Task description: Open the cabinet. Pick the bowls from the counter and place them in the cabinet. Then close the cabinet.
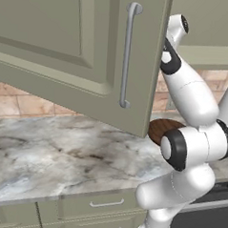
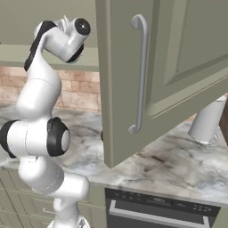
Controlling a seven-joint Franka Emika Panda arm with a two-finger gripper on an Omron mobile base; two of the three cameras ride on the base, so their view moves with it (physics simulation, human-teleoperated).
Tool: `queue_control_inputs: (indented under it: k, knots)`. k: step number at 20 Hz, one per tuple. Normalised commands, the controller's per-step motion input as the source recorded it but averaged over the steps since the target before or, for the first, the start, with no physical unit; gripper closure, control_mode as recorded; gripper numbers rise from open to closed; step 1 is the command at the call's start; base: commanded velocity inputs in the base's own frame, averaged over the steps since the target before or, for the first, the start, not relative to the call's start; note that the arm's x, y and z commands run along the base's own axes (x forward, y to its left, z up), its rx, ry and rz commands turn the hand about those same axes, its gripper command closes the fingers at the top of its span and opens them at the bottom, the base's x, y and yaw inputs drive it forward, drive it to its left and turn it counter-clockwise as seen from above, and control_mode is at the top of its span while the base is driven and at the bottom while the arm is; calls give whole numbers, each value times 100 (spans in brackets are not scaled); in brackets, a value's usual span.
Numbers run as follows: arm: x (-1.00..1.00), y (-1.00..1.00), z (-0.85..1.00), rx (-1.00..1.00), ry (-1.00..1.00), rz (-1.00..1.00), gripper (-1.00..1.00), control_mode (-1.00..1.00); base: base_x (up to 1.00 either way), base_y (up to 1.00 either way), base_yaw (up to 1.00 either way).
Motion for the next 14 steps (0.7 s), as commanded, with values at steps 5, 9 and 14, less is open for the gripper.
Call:
queue_control_inputs:
  k: [5,9,14]
  knots:
    - [4,0,34,0,-22,2,-100,-100,0,0,0]
    - [-7,-16,42,0,-17,2,-100,-100,0,0,0]
    - [-83,-65,-3,-1,6,-10,-100,-100,0,0,0]
